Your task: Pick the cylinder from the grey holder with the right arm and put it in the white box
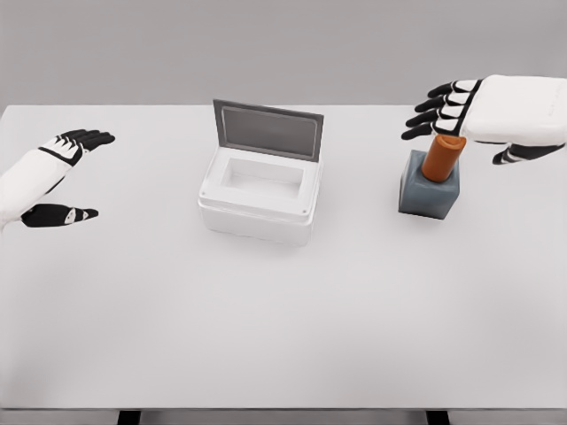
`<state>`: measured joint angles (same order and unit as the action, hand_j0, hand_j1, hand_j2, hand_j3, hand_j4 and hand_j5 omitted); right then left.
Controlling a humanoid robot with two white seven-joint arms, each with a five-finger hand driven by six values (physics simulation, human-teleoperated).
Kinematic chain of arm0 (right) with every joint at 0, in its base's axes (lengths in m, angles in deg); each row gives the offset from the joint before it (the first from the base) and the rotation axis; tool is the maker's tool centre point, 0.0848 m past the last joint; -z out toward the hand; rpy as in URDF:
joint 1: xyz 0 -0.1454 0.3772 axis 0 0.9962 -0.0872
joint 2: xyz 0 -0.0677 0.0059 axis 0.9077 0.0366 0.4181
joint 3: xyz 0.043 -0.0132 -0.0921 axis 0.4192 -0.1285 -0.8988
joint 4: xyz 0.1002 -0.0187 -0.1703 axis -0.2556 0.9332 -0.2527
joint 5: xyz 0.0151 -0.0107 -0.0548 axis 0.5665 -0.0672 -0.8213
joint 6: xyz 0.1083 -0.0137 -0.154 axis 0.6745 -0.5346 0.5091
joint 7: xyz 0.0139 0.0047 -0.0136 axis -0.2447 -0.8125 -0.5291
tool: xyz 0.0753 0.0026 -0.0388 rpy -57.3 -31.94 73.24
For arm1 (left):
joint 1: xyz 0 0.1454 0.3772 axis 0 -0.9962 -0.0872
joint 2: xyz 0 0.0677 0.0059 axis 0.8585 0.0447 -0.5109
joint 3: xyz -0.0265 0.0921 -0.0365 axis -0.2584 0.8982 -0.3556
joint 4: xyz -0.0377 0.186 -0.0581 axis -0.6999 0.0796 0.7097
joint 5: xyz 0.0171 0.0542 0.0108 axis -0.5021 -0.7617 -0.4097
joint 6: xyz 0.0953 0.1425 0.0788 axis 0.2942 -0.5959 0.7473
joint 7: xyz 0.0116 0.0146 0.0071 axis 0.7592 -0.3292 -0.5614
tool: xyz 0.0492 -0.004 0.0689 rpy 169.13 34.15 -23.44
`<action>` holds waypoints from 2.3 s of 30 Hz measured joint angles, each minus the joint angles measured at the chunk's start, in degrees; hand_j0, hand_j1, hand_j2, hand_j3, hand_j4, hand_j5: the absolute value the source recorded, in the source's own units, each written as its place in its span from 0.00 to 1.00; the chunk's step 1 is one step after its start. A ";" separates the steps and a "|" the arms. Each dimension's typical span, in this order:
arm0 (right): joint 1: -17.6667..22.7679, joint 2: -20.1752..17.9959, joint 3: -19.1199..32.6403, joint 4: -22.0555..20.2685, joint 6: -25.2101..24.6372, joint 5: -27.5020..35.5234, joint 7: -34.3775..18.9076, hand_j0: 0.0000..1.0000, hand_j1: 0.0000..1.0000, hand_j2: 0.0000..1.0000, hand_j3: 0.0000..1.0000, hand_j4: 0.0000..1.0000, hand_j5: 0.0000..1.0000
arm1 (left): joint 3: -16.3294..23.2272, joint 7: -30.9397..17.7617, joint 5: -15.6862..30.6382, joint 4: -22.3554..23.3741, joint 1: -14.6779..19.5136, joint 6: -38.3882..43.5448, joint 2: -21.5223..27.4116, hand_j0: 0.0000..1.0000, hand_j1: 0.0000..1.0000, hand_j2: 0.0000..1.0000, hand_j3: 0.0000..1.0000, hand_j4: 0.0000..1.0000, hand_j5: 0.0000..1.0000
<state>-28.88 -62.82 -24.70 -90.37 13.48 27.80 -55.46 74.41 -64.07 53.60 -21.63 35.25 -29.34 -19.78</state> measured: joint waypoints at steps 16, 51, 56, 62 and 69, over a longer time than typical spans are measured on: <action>-1.67 3.57 -2.32 7.12 -19.14 6.81 0.01 0.99 0.99 0.99 0.99 0.99 0.99 | -7.97 0.14 1.87 0.01 -1.32 0.00 -0.26 1.00 1.00 1.00 1.00 1.00 1.00; -2.02 11.89 -11.83 18.12 -14.72 -2.43 0.01 0.80 0.80 0.80 0.80 0.80 0.80 | -7.96 0.08 1.37 -3.07 -6.24 0.00 -0.47 1.00 1.00 1.00 1.00 1.00 1.00; -2.02 11.92 -11.90 18.53 -14.67 -2.47 0.01 0.79 0.79 0.79 0.79 0.79 0.79 | -7.97 0.07 1.37 -3.08 -6.24 0.00 -0.47 1.00 1.00 1.00 1.00 1.00 1.00; -2.02 11.93 -11.91 19.66 -14.66 -2.52 0.01 0.64 0.64 0.64 0.64 0.64 0.64 | -7.97 -0.05 1.37 -3.01 -6.24 0.00 -0.47 1.00 1.00 1.00 1.00 1.00 1.00; -2.02 11.92 -11.88 19.46 -14.62 -2.42 0.04 0.41 0.41 0.41 0.41 0.41 0.41 | -8.09 -0.13 1.24 -3.00 -6.24 0.00 -0.43 1.00 1.00 1.00 1.00 1.00 1.00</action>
<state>-30.91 -50.90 -36.58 -70.91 -1.14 25.38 -55.42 66.32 -64.20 54.84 -24.63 29.01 -29.34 -20.21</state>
